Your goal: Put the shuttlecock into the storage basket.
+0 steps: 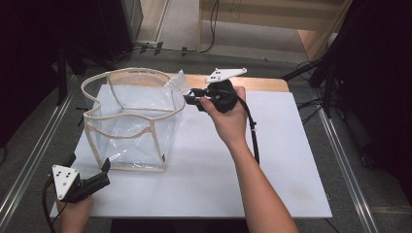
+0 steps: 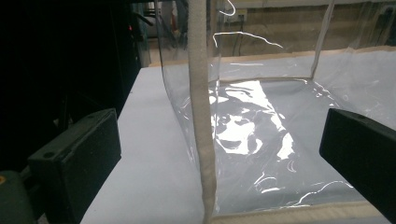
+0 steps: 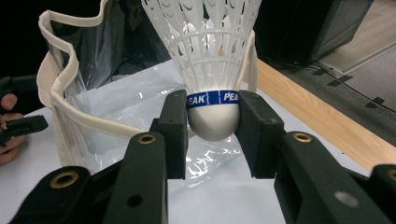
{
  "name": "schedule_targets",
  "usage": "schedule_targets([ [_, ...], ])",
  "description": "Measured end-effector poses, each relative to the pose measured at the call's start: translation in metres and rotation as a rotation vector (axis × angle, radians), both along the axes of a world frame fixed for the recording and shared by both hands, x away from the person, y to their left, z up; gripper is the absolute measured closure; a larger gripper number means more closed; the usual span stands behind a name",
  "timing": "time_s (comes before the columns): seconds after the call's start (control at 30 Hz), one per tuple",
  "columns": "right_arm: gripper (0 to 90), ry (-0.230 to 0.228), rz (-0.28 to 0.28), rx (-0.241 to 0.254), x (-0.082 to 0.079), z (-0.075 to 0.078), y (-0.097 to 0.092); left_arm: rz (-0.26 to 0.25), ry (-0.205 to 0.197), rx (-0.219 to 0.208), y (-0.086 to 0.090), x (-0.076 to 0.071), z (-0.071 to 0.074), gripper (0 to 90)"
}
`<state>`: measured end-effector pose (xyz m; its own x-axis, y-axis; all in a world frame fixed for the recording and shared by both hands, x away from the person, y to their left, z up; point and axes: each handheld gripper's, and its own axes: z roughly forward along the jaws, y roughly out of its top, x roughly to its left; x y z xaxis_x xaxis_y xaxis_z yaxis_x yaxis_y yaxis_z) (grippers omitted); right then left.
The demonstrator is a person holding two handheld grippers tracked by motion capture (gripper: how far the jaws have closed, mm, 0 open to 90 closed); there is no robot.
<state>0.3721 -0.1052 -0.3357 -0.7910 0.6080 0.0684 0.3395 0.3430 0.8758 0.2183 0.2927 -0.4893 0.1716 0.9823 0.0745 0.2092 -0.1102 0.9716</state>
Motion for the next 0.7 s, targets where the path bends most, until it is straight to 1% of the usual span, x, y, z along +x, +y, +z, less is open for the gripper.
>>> schedule_targets([
  [0.23,63.0,-0.001,0.014,-0.002,0.001,0.000,0.008,-0.001,0.000,-0.002,0.000,0.000,0.000,0.0],
  [0.4,63.1,0.004,0.025,-0.009,0.001,-0.001,0.013,0.000,-0.001,-0.004,0.000,0.000,0.000,0.0],
  [0.53,62.4,0.013,0.040,-0.003,0.002,-0.002,0.019,0.000,0.001,-0.003,0.000,0.000,0.000,0.0],
  [0.57,58.3,0.012,0.043,-0.004,0.002,-0.002,0.019,0.000,0.001,-0.003,0.000,0.000,0.000,0.0],
  [0.6,46.8,0.020,0.049,-0.009,0.002,-0.002,0.020,0.000,0.001,-0.003,0.000,0.000,0.000,0.0],
  [0.63,37.5,0.024,0.049,-0.011,0.002,-0.002,0.021,0.000,0.001,-0.003,0.000,0.001,0.000,0.0],
  [0.7,29.0,0.009,0.041,-0.025,0.000,-0.002,0.020,0.001,0.001,-0.005,0.000,0.001,0.000,0.0],
])
